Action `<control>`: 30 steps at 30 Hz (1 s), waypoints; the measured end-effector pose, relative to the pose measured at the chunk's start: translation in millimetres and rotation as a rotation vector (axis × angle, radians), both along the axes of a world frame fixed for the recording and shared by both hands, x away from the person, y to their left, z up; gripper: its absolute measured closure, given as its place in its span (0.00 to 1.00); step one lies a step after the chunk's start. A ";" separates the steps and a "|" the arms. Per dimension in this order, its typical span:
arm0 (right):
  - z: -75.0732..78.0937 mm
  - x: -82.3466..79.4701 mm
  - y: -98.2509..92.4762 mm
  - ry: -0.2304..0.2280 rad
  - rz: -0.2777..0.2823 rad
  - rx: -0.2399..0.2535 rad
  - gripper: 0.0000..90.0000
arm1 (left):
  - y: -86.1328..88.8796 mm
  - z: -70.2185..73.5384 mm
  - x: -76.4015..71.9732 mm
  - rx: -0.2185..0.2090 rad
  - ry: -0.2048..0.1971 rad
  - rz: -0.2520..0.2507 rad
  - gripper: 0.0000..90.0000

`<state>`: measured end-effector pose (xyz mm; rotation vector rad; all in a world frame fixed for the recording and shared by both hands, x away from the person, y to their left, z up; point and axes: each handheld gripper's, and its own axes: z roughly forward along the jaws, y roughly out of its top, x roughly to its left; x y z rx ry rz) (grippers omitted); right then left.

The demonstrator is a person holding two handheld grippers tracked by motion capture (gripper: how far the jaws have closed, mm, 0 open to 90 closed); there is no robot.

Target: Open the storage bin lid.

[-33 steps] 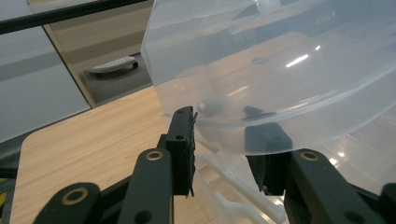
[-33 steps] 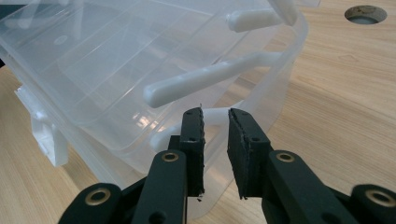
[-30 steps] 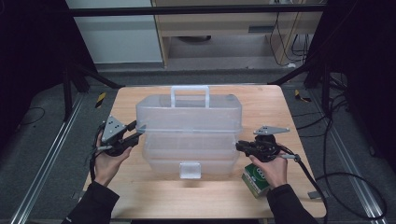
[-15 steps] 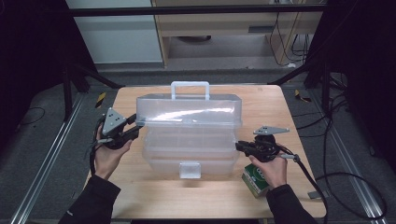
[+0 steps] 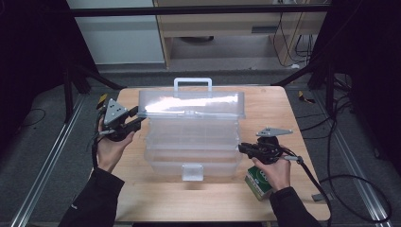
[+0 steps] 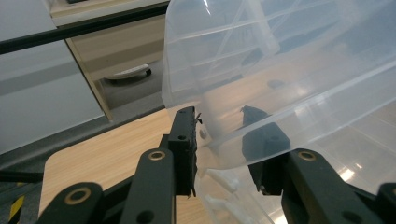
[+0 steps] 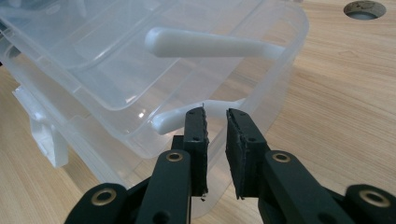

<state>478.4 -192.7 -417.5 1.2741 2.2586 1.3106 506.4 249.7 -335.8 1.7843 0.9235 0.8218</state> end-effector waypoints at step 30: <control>1.8 2.9 4.4 0.017 -0.016 -0.035 0.84 | -5.0 22.1 28.9 0.022 -0.010 0.022 0.73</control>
